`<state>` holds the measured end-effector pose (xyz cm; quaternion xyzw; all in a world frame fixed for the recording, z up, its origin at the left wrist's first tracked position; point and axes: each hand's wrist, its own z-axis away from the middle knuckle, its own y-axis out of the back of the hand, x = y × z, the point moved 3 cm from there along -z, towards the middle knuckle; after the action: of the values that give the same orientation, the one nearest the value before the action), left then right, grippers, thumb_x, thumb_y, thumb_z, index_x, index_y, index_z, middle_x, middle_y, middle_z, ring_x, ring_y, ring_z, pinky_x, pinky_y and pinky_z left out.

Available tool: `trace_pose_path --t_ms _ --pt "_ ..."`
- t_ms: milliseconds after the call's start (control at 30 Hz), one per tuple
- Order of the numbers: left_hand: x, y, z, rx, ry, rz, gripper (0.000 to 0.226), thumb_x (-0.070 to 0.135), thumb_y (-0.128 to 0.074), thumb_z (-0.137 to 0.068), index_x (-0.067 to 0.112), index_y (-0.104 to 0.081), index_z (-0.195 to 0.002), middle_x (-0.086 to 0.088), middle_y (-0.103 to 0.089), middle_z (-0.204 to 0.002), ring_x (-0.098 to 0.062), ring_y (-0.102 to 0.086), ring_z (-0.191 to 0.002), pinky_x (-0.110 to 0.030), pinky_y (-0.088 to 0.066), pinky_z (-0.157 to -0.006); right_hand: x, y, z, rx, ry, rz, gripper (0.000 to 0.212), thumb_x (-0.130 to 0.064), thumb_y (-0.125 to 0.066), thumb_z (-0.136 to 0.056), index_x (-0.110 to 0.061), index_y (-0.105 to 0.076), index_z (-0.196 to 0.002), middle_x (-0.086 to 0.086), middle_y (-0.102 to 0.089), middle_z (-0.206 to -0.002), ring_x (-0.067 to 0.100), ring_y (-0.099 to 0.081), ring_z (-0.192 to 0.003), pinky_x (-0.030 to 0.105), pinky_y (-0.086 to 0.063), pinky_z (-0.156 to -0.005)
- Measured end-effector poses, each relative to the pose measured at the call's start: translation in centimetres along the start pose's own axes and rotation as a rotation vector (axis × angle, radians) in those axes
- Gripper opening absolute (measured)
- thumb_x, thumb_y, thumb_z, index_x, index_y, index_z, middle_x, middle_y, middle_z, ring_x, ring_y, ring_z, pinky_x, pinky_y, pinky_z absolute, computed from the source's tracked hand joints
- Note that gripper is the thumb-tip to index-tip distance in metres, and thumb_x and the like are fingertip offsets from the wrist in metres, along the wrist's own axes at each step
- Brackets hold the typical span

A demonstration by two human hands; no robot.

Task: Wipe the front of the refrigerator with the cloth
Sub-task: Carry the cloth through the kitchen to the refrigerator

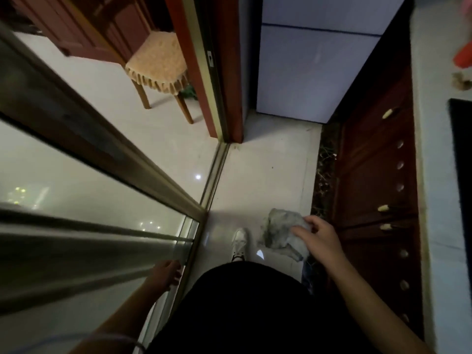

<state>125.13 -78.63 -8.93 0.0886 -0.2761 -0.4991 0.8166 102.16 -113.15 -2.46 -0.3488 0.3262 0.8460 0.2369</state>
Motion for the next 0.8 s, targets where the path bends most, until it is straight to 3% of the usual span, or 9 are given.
trace_pose_path --t_ms 133,233,300,400,633,800 --pt "10.3 0.4 -4.3 -0.067 -0.135 -0.109 0.034 0.017 -0.045 -0.106 0.007 -0.062 -0.079 -0.011 -0.060 -0.069 -0.020 -0.053 -0.053 -0.019 -0.037 -0.039 -2.5 1.6 -3.5 0.099 -0.069 -0.044 0.010 -0.018 -0.080 -0.080 -0.016 -0.072 -0.086 0.011 -0.073 -0.091 0.027 -0.070 -0.085 0.036 -0.052 -0.072" --pt "18.7 0.2 -6.9 -0.111 -0.231 -0.182 0.033 0.016 -0.046 -0.105 0.007 -0.063 -0.078 -0.011 -0.063 -0.072 -0.020 -0.057 -0.057 -0.019 -0.041 -0.041 -3.8 3.5 -6.1 0.166 -0.134 -0.125 0.009 -0.018 -0.080 -0.081 -0.018 -0.072 -0.084 0.006 -0.075 -0.087 0.022 -0.070 -0.081 0.031 -0.050 -0.065" --pt "23.7 -0.3 -8.5 -0.134 -0.274 -0.212 0.033 0.019 -0.048 -0.104 0.004 -0.066 -0.080 -0.012 -0.066 -0.075 -0.022 -0.060 -0.061 -0.024 -0.041 -0.049 -4.6 5.0 -8.0 0.214 -0.173 -0.169 0.008 -0.017 -0.080 -0.082 -0.016 -0.072 -0.083 0.010 -0.075 -0.086 0.027 -0.071 -0.083 0.033 -0.050 -0.069" --pt "29.7 -0.9 -11.2 -0.138 -0.294 -0.238 0.031 0.023 -0.049 -0.103 0.007 -0.069 -0.086 -0.010 -0.071 -0.079 -0.025 -0.063 -0.067 -0.028 -0.042 -0.058 -5.7 6.8 -11.5 0.248 -0.213 -0.197 0.009 -0.019 -0.079 -0.083 -0.015 -0.072 -0.087 0.012 -0.075 -0.091 0.028 -0.071 -0.087 0.034 -0.051 -0.071" --pt "38.1 -0.8 -16.0 -0.062 -0.175 -0.171 0.031 0.022 -0.049 -0.104 0.005 -0.066 -0.083 -0.012 -0.066 -0.076 -0.023 -0.059 -0.057 -0.024 -0.039 -0.047 -10.3 10.0 -24.7 0.201 -0.203 -0.191 0.011 -0.021 -0.081 -0.081 -0.024 -0.070 -0.080 -0.008 -0.073 -0.079 -0.001 -0.066 -0.062 0.015 -0.045 -0.049" --pt "41.6 0.7 -17.5 0.026 -0.062 -0.065 0.030 0.022 -0.051 -0.103 0.003 -0.067 -0.086 -0.012 -0.067 -0.076 -0.026 -0.060 -0.060 -0.024 -0.037 -0.053 -17.1 10.9 -34.9 0.038 -0.151 -0.087 0.013 -0.026 -0.082 -0.077 -0.023 -0.071 -0.083 0.000 -0.075 -0.085 0.018 -0.072 -0.079 0.034 -0.056 -0.070"
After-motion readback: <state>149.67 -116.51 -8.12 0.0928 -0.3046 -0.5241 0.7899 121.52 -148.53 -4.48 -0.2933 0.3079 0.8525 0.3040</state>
